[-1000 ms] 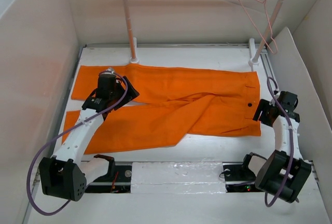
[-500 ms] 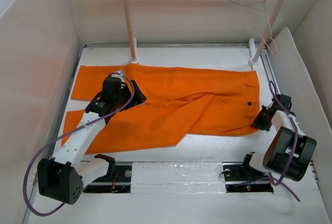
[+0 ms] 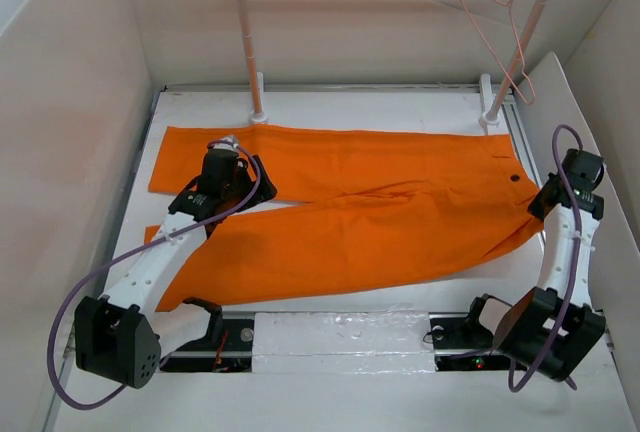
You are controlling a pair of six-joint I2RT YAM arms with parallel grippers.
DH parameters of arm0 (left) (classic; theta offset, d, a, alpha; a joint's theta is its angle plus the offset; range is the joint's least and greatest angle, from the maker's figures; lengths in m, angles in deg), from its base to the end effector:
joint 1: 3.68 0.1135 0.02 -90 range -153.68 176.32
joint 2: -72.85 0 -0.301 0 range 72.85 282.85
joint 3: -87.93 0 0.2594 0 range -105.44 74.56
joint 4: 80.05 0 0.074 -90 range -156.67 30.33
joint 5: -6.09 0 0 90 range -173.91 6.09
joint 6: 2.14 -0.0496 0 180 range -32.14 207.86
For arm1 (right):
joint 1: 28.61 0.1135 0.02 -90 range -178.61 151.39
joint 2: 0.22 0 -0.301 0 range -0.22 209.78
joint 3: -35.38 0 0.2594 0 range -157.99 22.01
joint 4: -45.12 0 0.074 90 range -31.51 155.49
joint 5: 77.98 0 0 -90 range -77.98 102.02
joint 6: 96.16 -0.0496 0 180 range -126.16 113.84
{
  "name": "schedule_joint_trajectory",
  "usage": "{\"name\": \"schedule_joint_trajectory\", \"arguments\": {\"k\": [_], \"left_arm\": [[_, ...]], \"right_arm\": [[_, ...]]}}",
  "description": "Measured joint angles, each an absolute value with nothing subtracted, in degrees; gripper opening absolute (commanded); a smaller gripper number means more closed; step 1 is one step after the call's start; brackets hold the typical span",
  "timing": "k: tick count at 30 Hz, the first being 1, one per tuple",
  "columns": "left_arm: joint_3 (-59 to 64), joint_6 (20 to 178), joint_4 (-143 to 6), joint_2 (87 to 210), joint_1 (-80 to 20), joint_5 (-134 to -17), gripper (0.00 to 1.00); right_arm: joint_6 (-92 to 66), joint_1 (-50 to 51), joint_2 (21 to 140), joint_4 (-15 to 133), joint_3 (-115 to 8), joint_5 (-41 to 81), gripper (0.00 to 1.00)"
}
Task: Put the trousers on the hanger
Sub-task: Flatten out the trousers at the center of the board, then fold the trousers at the center of the board.
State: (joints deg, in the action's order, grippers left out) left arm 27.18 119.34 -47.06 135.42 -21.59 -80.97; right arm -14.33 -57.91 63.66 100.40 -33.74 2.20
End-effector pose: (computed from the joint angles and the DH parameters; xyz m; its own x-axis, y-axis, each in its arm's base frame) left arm 0.2295 -0.0769 0.3019 -0.6446 -0.3398 -0.6849 0.0124 0.8911 -0.4537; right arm 0.1918 -0.1173 0.3133 -0.5795 0.4858 -0.6543 0.6669 0.7442 -0.0381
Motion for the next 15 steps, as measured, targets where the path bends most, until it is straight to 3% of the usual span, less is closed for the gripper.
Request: {"name": "schedule_joint_trajectory", "arguments": {"k": [2, 3, 4, 7, 8, 11, 12, 13, 15], "left_arm": [[27.18, 119.37, -46.73, 135.48, -21.59, -81.60, 0.76], [27.18, 119.37, -46.66, 135.46, -21.59, -82.13, 0.76], [27.18, 119.37, -46.68, 135.46, -21.59, -82.74, 0.77], [27.18, 119.43, -46.55, 135.46, -21.61, -84.82, 0.78], [27.21, 119.54, -46.49, 135.48, -21.61, -85.52, 0.77], [27.32, 120.37, -46.36, 135.77, -20.41, -86.13, 0.72], [27.45, 120.81, -46.47, 136.05, -19.25, -85.80, 0.70], [27.88, 121.27, -46.79, 136.20, -17.85, -85.58, 0.69], [29.02, 122.25, -47.17, 136.82, -15.03, -85.41, 0.63]], "right_arm": [[-14.26, -58.61, 62.65, 102.33, -32.38, -0.71, 0.31], [-13.98, -59.16, 62.15, 103.05, -31.44, -1.78, 0.62], [-13.52, -60.06, 61.47, 103.44, -30.28, -2.61, 0.69], [-10.81, -62.59, 60.09, 104.97, -29.10, -2.22, 0.73], [-10.15, -62.66, 60.01, 104.80, -29.17, -1.02, 0.72], [-7.94, -59.49, 59.39, 104.34, -29.19, 3.31, 0.39], [-7.38, -56.97, 58.56, 103.90, -28.91, 4.95, 0.08], [-6.90, -53.98, 57.14, 102.85, -28.16, 6.89, 0.00], [-6.98, -47.55, 53.27, 100.03, -25.48, 11.57, 0.00]]}}
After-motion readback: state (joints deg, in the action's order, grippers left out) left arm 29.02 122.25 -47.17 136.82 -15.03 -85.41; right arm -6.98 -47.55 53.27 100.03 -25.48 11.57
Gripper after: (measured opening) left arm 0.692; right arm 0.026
